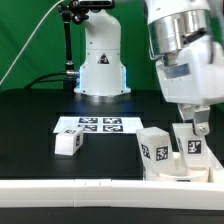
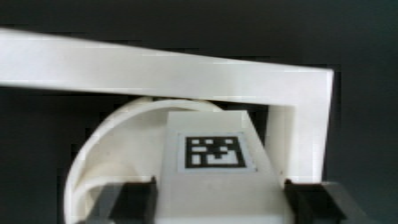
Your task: Assemble stool
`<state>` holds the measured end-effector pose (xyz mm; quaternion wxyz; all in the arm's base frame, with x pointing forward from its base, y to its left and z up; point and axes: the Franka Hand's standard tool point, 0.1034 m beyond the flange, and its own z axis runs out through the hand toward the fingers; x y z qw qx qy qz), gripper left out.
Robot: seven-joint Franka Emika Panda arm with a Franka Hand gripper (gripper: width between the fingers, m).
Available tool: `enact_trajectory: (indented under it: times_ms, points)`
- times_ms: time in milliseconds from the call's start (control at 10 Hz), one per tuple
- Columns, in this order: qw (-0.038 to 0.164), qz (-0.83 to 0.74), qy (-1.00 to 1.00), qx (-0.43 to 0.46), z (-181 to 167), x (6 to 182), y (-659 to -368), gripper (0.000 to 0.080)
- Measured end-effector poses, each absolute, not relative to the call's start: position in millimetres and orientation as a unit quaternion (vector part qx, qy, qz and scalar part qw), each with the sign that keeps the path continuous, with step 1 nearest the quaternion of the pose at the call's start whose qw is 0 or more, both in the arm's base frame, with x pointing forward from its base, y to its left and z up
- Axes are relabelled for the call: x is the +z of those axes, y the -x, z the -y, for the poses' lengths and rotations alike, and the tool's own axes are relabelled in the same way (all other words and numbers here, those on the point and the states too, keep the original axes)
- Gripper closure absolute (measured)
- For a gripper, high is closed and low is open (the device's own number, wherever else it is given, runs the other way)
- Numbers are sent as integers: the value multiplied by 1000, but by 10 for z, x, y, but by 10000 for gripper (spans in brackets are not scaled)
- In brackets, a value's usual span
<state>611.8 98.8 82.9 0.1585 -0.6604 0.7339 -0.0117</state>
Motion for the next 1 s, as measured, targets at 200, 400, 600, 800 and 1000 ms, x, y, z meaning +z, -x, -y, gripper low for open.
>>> enact_trajectory:
  times_ms: [200, 400, 600, 800, 1000]
  points:
    - [181, -790, 585, -6, -943, 816, -6126, 459]
    - [191, -848, 494, 7, -959, 810, -6131, 459]
    - [199, -883, 425, 20, -979, 808, -6121, 459]
    - [196, -894, 401, 30, -988, 800, -6114, 358]
    - [197, -885, 421, 36, -995, 861, -6117, 228]
